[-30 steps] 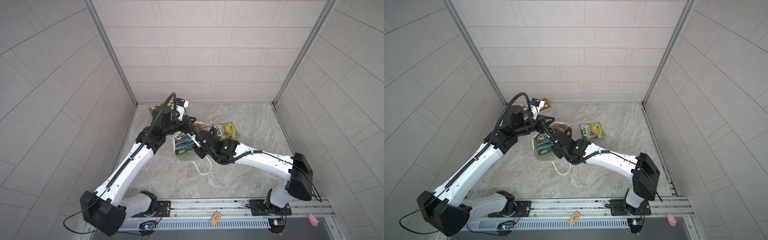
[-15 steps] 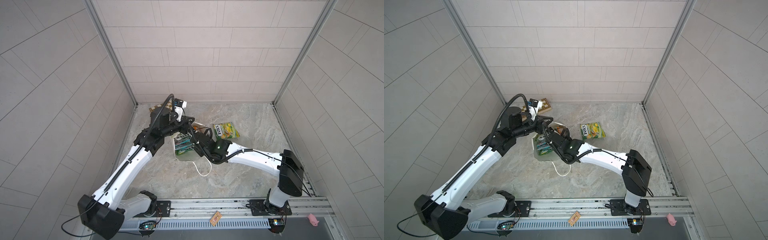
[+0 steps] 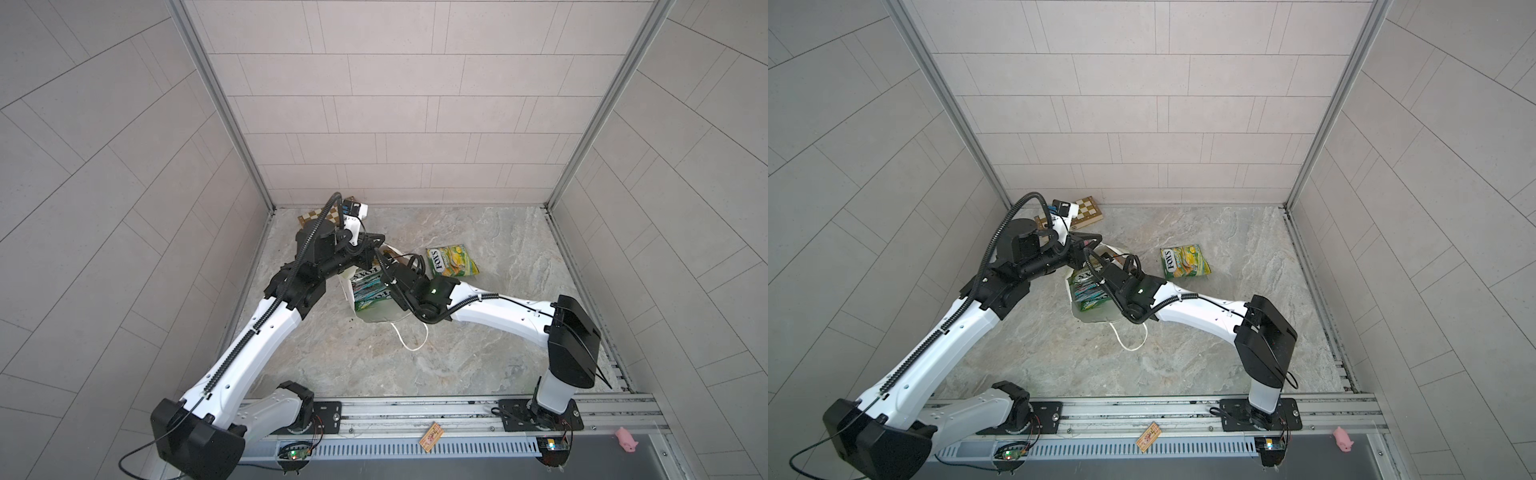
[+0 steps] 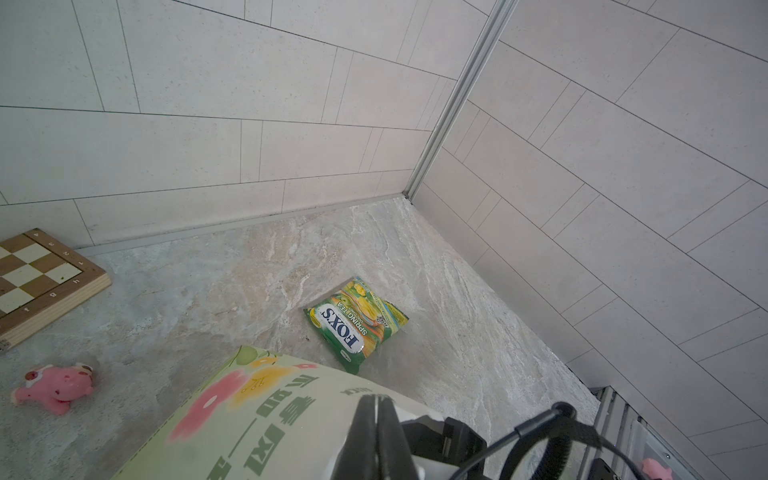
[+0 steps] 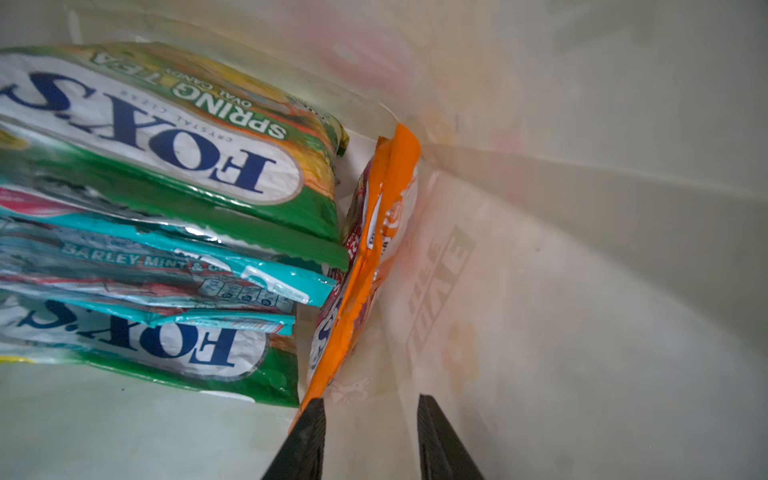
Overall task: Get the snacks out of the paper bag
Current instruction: 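Reach the right gripper into the bag and close on the orange FOX'S Fruits packet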
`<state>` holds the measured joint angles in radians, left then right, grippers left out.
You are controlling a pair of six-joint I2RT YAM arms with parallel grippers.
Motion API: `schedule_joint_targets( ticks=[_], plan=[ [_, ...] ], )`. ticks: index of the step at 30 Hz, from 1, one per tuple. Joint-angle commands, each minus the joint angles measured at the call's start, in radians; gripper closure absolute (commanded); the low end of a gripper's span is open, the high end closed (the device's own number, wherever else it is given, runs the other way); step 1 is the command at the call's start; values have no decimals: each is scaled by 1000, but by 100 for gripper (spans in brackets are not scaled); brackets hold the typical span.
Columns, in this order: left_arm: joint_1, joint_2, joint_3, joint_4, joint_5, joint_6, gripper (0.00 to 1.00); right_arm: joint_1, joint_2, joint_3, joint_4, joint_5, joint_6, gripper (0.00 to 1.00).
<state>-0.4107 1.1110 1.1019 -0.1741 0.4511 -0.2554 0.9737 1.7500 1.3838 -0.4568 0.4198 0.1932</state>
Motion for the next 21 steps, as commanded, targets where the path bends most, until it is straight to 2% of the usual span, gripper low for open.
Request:
schedule_joint_targets(
  ticks=[1, 12, 21],
  plan=[
    [-13, -39, 9, 85, 60, 12, 100, -18, 17, 35, 7, -55, 36, 61],
    [-13, -34, 10, 88, 79, 5, 100, -47, 79, 86, 28, -21, 109, 61],
    [-13, -27, 11, 88, 83, 3, 100, -65, 133, 125, 61, -75, 102, 62]
  ],
)
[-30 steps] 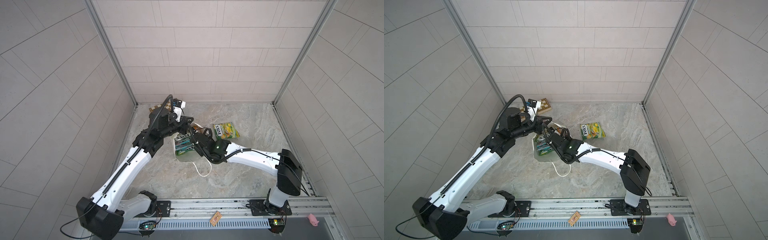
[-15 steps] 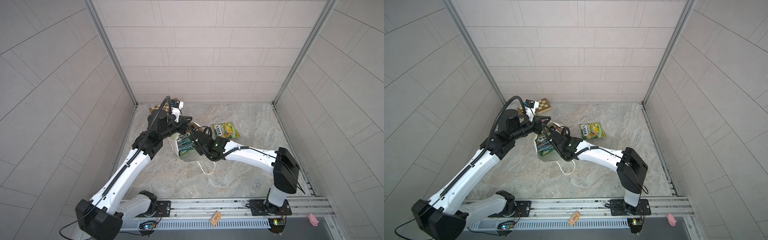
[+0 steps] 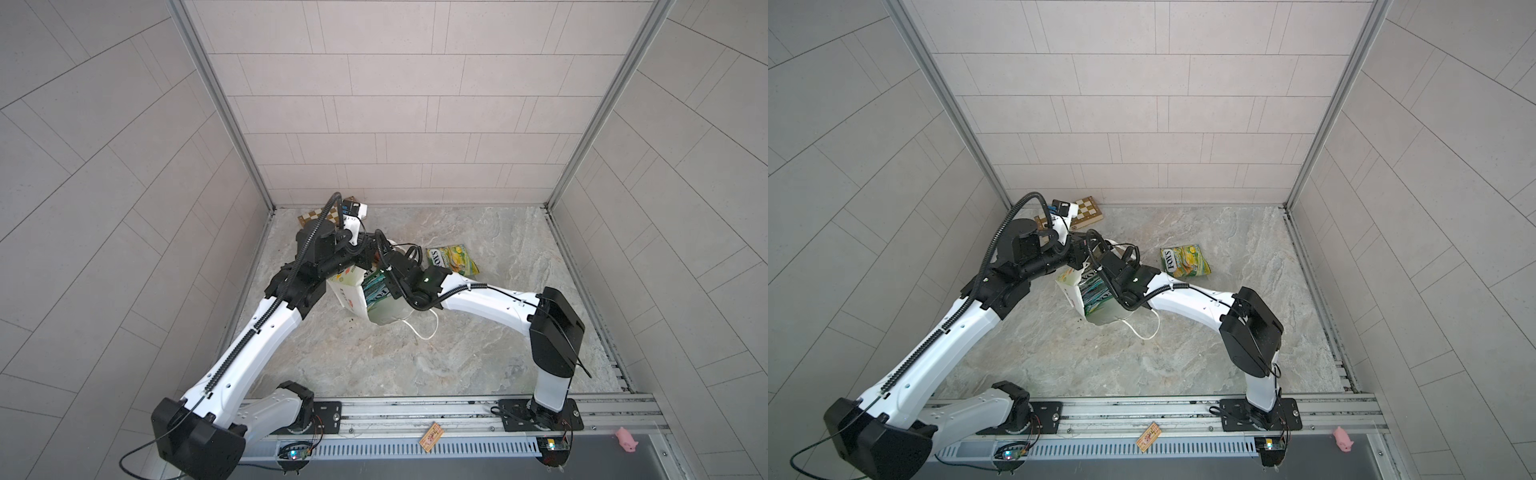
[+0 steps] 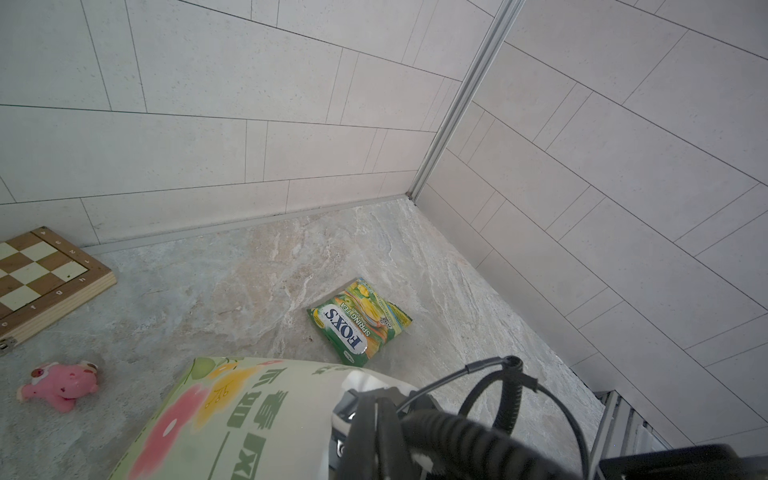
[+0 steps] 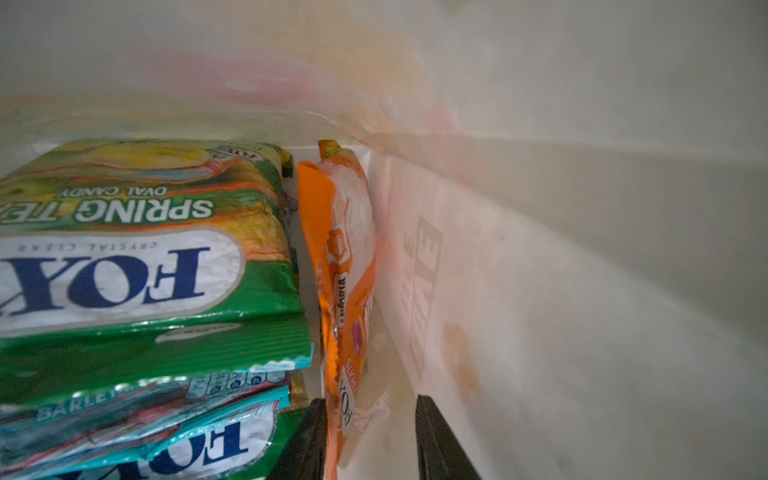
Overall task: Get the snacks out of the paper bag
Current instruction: 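Reach the right gripper into the bag and close on the orange FOX'S Fruits packet, then lift the orange packet out of the bag with the right gripper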
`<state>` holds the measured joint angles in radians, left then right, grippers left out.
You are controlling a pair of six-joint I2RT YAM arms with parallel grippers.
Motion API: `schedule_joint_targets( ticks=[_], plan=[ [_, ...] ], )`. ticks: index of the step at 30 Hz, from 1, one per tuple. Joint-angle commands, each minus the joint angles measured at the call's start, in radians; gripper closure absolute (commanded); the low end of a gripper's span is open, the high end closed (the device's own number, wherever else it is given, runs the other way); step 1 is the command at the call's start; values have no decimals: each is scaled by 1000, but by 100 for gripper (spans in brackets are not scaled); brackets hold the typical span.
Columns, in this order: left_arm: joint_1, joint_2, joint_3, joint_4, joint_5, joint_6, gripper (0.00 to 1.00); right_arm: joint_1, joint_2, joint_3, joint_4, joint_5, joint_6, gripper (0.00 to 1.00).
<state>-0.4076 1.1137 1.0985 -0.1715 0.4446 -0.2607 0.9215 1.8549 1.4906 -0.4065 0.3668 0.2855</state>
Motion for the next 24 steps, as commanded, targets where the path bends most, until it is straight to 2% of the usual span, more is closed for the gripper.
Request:
schedule_joint_targets(
  ticks=[1, 7, 14, 16, 20, 24],
  plan=[
    [-15, -30, 12, 86, 90, 8, 100, -13, 31, 19, 12, -29, 10, 61],
    [-16, -28, 13, 85, 91, 8, 100, -21, 65, 31, 15, -46, 17, 58],
    [-16, -28, 13, 81, 77, 11, 100, -46, 110, 52, 14, -91, 9, 60],
    [-15, -27, 13, 78, 69, 12, 100, -49, 113, 55, 14, -117, 5, 67],
    [-16, -23, 16, 67, 56, 16, 100, -49, 85, 56, 0, -136, -2, 99],
    [-15, -14, 22, 47, 30, 18, 100, -48, 30, 41, 0, -161, -16, 100]
  ],
)
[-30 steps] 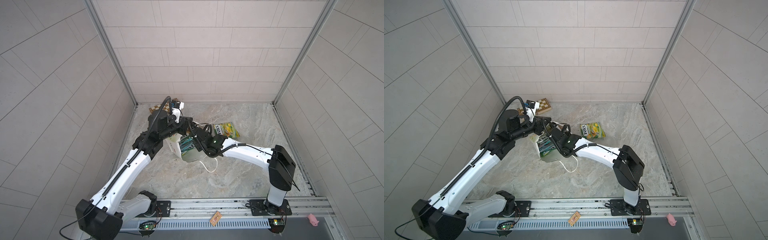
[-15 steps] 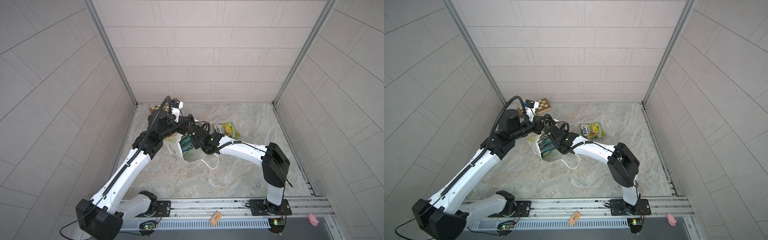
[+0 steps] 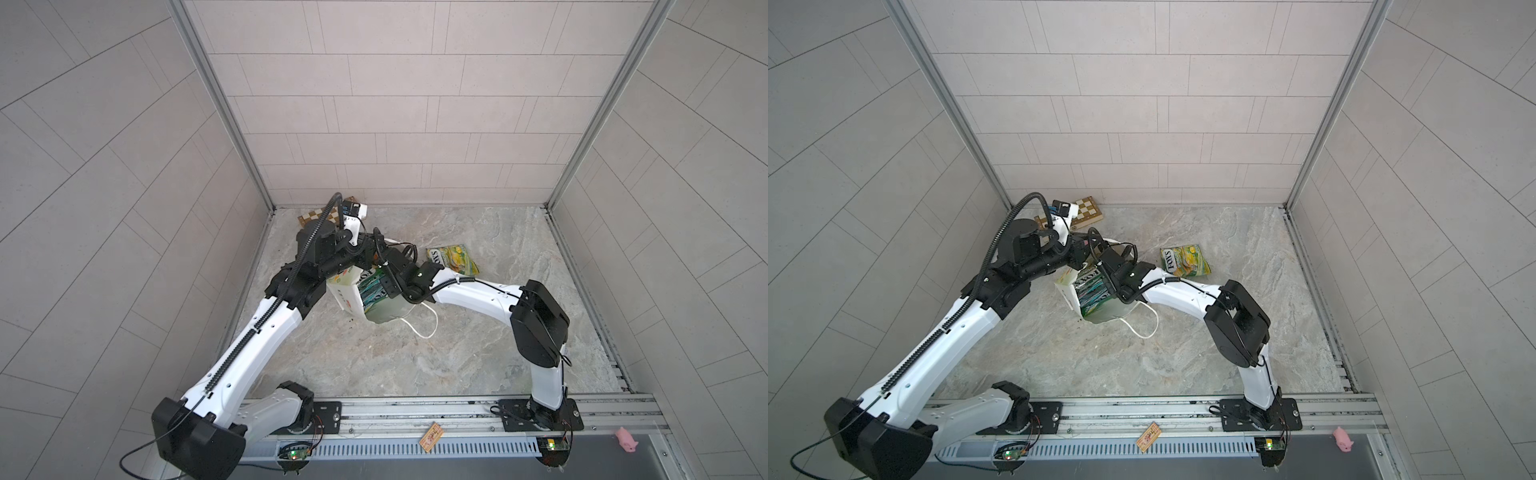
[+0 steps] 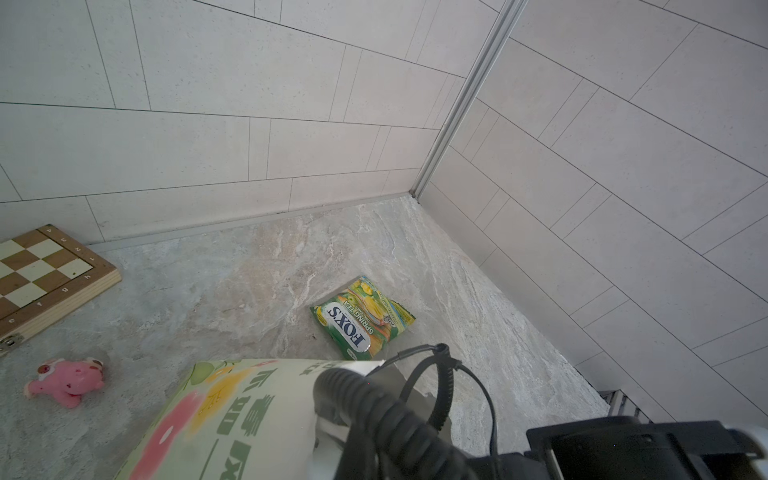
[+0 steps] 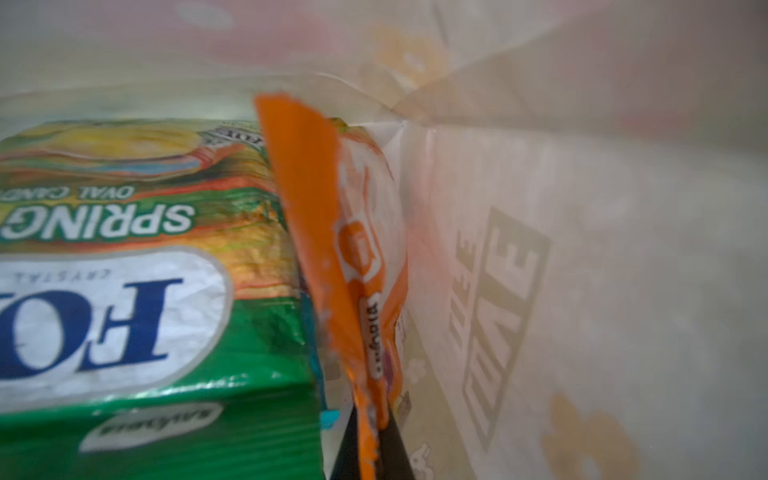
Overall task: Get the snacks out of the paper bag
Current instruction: 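Lift the orange packet out of the bag with the right gripper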
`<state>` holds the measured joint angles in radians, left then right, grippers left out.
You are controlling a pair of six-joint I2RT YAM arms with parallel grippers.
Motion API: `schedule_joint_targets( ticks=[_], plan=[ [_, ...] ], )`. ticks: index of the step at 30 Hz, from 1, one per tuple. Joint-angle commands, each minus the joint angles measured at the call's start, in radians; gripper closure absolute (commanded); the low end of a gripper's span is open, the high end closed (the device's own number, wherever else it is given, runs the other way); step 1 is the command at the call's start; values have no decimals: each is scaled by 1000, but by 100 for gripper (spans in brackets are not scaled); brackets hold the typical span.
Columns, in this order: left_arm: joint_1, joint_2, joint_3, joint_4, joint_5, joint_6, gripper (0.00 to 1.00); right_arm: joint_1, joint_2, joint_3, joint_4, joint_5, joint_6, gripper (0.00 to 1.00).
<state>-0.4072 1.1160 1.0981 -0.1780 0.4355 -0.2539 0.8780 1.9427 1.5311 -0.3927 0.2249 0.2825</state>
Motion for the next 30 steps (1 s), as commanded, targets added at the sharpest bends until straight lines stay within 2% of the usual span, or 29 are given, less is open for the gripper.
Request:
schedule_joint_targets(
  ticks=[1, 9, 19, 30],
  plan=[
    [-17, -14, 24, 50, 35, 13, 100, -5, -76, -7, -10, -19, -15, 100],
    [-16, -7, 27, 35, 5, 18, 100, -4, -226, -102, 67, -50, -57, 100],
    [-16, -5, 29, 31, -3, 19, 100, -5, -351, -125, 53, -29, -72, 100],
    [-16, 2, 33, 24, -5, 19, 100, -5, -443, -132, 63, -82, -78, 100]
  ],
)
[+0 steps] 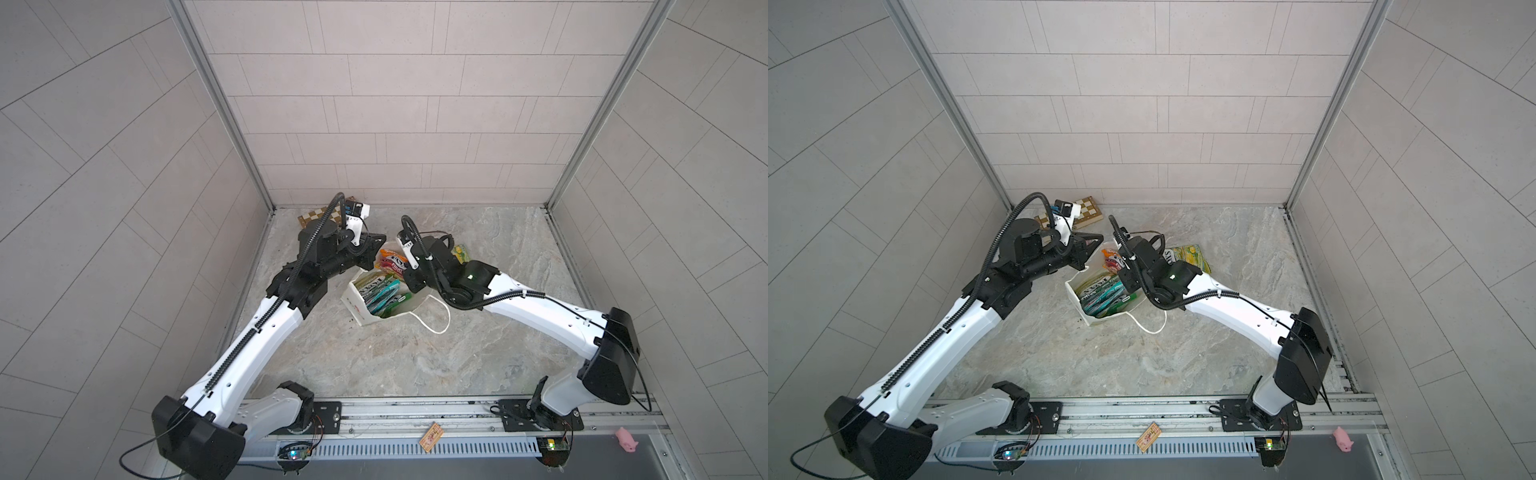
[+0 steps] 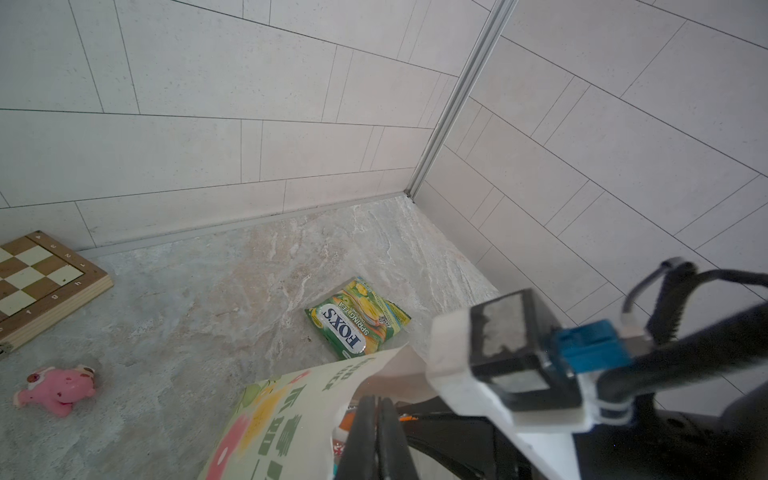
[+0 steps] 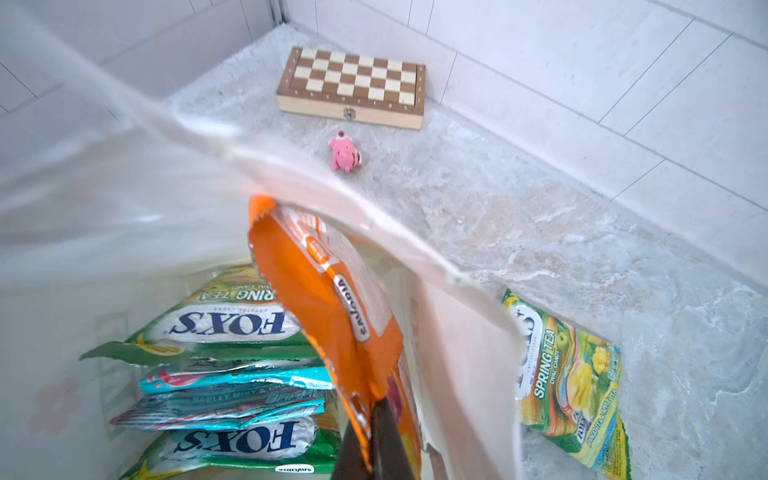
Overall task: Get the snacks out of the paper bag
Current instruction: 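Lift the orange packet out of the bag with the right gripper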
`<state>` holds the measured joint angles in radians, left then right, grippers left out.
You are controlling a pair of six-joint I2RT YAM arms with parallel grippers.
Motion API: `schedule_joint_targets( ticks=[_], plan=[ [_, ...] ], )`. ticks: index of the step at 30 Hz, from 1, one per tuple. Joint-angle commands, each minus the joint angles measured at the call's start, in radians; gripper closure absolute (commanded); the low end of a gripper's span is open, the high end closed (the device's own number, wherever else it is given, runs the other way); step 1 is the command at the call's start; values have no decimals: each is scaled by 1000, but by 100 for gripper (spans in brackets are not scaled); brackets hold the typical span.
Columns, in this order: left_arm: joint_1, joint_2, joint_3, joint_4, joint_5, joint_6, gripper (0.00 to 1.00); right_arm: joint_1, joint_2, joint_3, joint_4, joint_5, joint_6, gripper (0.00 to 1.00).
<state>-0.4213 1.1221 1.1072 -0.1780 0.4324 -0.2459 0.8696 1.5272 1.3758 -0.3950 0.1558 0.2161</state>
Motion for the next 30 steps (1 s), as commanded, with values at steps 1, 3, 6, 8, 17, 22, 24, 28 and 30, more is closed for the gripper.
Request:
schedule_joint_targets(
  ticks=[1, 3, 6, 8, 17, 22, 24, 28, 30],
  plan=[
    [-2, -4, 24, 22, -1, 10, 100, 3, -35, 22, 67, -15, -12, 100],
    [-2, -2, 24, 23, -1, 10, 100, 3, -52, 19, 76, -21, -13, 100],
    [-2, -1, 25, 20, 0, 10, 100, 3, -87, 21, 86, -38, -22, 100],
    [-1, 0, 25, 19, 2, 10, 100, 3, -109, 31, 85, -40, -31, 100],
    [-2, 2, 27, 18, 3, 11, 100, -3, -229, 63, 59, 45, -85, 100],
    [-2, 3, 28, 18, 6, 10, 100, -24, -311, 60, 61, 104, -100, 100],
    [-3, 3, 29, 18, 7, 10, 100, -36, -342, 57, 63, 129, -103, 100],
    [-2, 4, 28, 18, 10, 9, 100, -76, -400, 55, 71, 173, -104, 100],
    [-2, 5, 28, 18, 9, 7, 100, -102, -424, 55, 70, 190, -109, 100]
  ],
)
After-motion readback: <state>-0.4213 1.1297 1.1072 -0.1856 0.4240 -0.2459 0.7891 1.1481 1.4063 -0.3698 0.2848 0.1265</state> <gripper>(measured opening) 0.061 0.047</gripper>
